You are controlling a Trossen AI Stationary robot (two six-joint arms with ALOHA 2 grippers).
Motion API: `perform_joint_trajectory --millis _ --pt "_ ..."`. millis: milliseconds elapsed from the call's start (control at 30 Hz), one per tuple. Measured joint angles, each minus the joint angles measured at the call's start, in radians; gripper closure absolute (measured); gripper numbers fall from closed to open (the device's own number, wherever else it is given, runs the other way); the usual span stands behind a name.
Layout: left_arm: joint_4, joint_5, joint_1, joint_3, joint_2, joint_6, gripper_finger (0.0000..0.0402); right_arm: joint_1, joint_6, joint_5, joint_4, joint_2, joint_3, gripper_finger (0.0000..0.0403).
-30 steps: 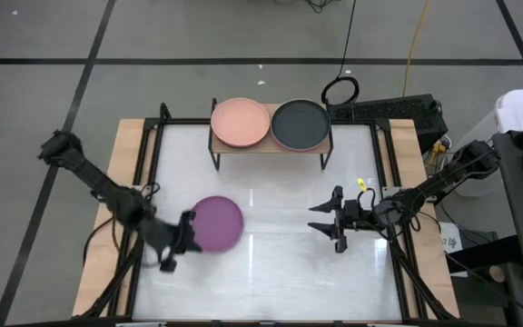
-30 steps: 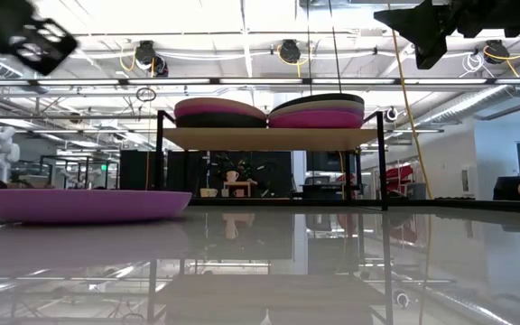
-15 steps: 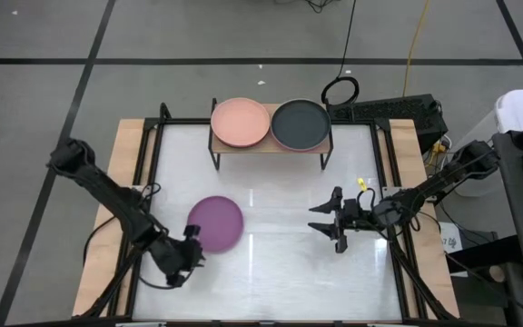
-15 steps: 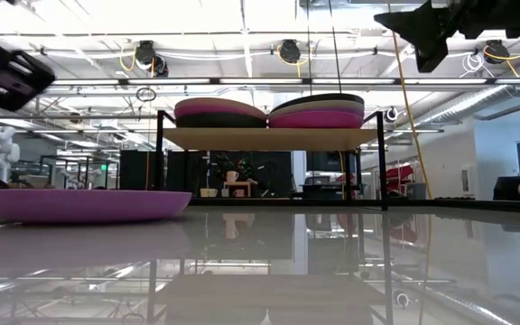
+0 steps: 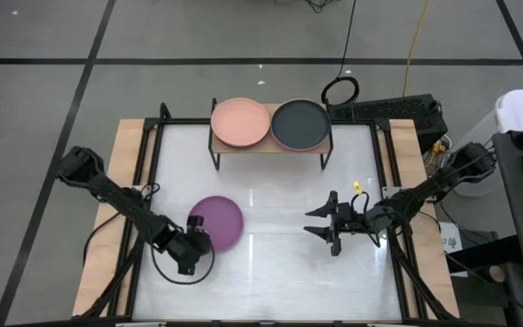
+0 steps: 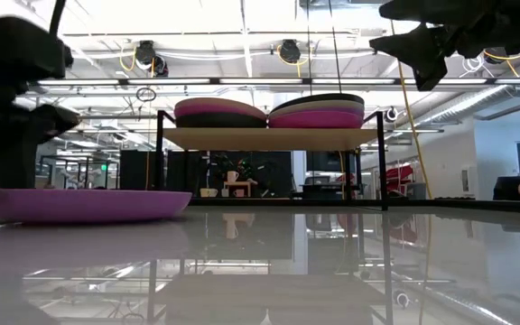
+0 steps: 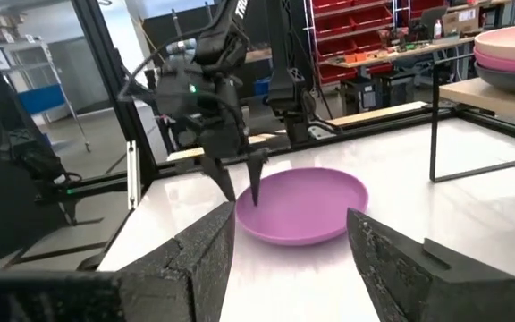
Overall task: Place and stack plates onto a shelf
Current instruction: Stack the violet plate on top of the pink pink plate on the shelf
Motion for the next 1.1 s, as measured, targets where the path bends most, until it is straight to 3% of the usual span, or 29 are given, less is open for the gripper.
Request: perform_joint_trajectory --millis 200,400,467,633,867,967,1100 --pt "0.000 -0.002 0.017 0.002 0.063 0.051 0.0256 0.000 0.004 0.001 0.016 0.005 0.000 0.0206" --pt "0.022 -0.015 0.020 0.002 0.050 0.170 0.0368 0.000 0.000 0.002 0.022 0.005 0.000 0.0206" --pt "0.003 -0.024 0.020 0.016 0.030 0.190 0.0387 0.000 0.000 0.002 0.023 0.005 0.000 0.0206" --pt "-0.173 -0.104 0.009 0.140 -0.012 0.252 0.0390 0.000 0.000 0.002 0.023 0.005 0.000 0.0206" --pt "-0.446 -0.436 0.034 0.368 -0.026 0.462 0.0391 0.000 -0.001 0.002 0.030 0.005 0.000 0.0206" --pt "-0.484 -0.508 0.084 0.441 -0.026 0.617 0.0391 0.000 -0.005 0.005 0.031 0.005 0.000 0.0206" --pt "-0.508 -0.522 0.215 0.517 -0.026 0.832 0.0391 -0.002 -0.052 0.046 0.060 0.005 0.000 0.0206"
